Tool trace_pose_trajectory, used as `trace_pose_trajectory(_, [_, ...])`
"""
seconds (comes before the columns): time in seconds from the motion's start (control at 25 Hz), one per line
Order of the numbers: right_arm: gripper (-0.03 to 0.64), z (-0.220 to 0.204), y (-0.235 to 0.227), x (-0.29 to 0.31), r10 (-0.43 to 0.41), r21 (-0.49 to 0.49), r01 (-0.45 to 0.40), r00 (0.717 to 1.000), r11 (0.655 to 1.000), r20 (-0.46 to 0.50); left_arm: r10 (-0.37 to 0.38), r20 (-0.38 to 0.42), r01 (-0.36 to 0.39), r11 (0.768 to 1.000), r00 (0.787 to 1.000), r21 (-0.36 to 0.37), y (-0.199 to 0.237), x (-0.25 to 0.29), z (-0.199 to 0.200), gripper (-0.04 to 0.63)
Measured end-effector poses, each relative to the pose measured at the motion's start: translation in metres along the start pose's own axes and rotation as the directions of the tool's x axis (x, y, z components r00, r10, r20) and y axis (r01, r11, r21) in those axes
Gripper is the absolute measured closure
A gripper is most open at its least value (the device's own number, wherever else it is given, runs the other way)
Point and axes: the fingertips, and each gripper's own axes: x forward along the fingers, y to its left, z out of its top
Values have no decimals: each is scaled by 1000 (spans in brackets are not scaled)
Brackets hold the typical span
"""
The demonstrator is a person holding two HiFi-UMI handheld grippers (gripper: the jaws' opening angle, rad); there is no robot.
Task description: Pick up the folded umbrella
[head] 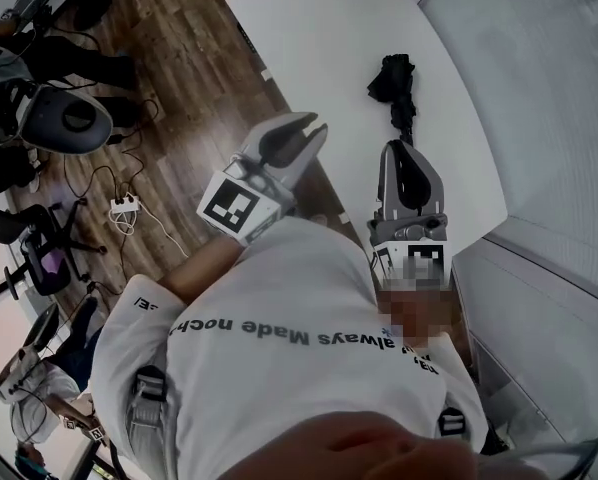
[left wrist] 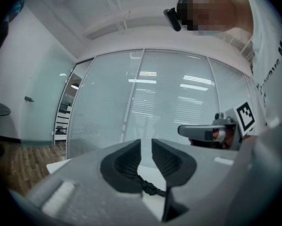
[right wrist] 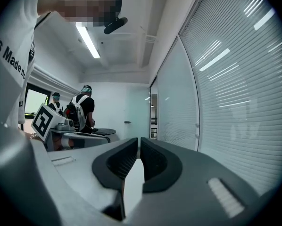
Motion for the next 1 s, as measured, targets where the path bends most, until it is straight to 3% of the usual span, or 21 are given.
trace_pose_trajectory(0.2, [600, 3, -5, 47, -31, -6, 31, 1000, 999, -3, -20, -1, 20, 1000, 1000, 10, 51, 16, 9, 525])
trace_pose_trajectory(0.52, [603, -3, -10, 86, -68, 2, 68, 997, 998, -22, -48, -2, 48, 999, 999, -8, 90, 30, 10, 525])
trace_pose_trajectory(0.72, [603, -3, -18, 91, -80, 0, 80, 996, 997, -27, -63, -9, 63, 998, 998, -16, 94, 42, 10, 525])
trace_pose_trajectory(1.0, [599, 3, -46, 69, -113, -16, 113, 993, 994, -29, -103, -18, 103, 994, 994, -24, 65, 71, 11, 525])
